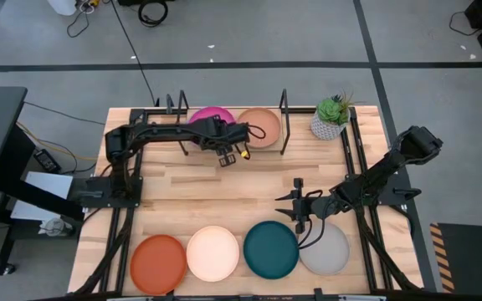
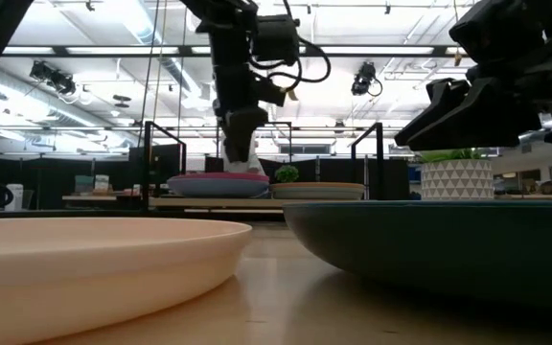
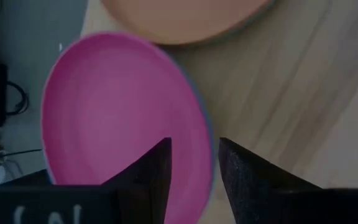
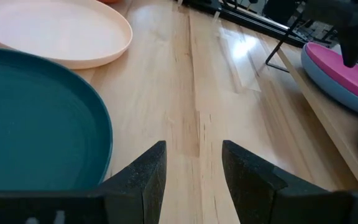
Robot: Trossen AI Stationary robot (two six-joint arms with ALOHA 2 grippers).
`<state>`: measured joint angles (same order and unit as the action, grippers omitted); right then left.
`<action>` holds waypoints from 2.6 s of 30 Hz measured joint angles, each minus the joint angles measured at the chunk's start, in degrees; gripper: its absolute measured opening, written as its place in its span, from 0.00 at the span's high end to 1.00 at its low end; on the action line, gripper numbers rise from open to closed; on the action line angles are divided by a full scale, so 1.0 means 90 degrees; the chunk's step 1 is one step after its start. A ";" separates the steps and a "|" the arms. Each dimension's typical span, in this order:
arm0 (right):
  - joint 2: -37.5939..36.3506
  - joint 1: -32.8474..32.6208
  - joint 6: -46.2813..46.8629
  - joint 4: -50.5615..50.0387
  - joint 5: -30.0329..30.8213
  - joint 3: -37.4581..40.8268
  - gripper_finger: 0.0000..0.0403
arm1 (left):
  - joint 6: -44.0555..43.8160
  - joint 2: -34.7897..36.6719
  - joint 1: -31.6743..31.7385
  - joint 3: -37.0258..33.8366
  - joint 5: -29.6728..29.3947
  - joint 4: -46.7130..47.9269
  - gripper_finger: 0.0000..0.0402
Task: Place and stack plates onto a shelf
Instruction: Stack the orange plate on top of the pink plate on the shelf
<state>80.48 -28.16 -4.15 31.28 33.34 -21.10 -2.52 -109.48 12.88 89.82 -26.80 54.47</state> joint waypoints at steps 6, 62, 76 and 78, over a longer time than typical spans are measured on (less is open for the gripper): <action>0.0001 0.0000 -0.0014 -0.0034 0.0000 0.0000 0.60 | -0.0196 0.0066 -0.0399 0.0007 0.2096 0.0319 0.65; 0.0001 0.2657 -0.2381 0.2328 -0.3859 0.0001 0.60 | -1.2415 -0.0053 -0.5858 -0.1343 0.3937 -0.0153 0.65; 0.0001 0.2657 -0.2316 0.2282 -0.3881 0.0002 0.60 | -1.1956 -0.0053 -0.5954 -0.1494 0.3846 0.0637 0.72; 0.0001 0.2657 -0.2316 0.2282 -0.3881 0.0000 0.60 | -1.1837 -0.0053 -0.5950 -0.1493 0.3829 0.0721 0.73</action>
<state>80.49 -4.25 -24.99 51.81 -1.58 -21.10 -109.06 -109.95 -40.66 76.39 7.66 60.96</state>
